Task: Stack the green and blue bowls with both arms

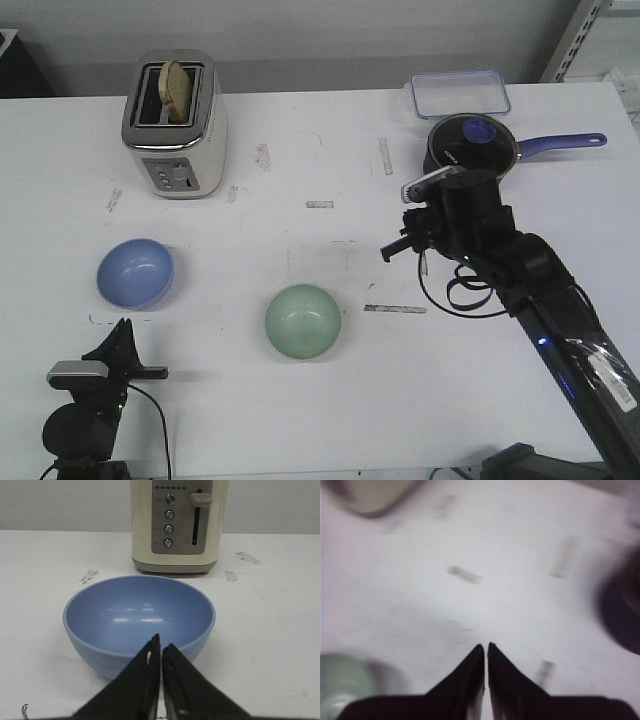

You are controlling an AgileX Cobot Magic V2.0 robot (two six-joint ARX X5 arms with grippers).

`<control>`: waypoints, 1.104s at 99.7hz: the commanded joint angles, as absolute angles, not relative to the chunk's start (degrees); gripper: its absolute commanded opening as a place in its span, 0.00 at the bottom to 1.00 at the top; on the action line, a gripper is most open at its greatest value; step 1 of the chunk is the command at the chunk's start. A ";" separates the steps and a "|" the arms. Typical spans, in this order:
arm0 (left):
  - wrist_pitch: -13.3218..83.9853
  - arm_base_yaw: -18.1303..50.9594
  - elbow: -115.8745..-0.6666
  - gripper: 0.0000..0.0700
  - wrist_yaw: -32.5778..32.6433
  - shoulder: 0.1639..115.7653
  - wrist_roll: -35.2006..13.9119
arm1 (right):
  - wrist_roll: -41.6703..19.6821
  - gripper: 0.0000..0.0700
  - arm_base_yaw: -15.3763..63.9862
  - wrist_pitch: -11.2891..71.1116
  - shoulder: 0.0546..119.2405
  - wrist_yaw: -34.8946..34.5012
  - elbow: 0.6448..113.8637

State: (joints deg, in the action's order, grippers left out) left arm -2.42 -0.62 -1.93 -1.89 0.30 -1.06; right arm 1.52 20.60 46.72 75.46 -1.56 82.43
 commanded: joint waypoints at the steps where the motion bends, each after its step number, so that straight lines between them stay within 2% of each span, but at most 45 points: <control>1: -3.07 -0.78 -0.71 0.00 -2.11 0.19 -1.58 | 1.69 0.00 19.14 46.50 74.37 -1.10 79.99; 38: -2.90 -0.78 -0.71 0.00 -2.11 0.19 -1.58 | -1.83 0.00 10.61 33.01 57.25 -1.26 51.05; 56: -2.92 -0.78 -0.71 0.00 -2.11 0.19 -1.56 | -1.93 0.00 8.88 29.50 45.93 -0.99 40.36; 85: -3.66 -0.78 -0.71 0.00 -2.11 0.19 -1.58 | -1.91 0.00 8.38 27.22 27.44 1.54 31.24; 110: -16.14 -0.78 -3.16 0.00 -1.39 0.21 -1.58 | -1.89 0.00 8.38 26.59 21.34 1.54 29.30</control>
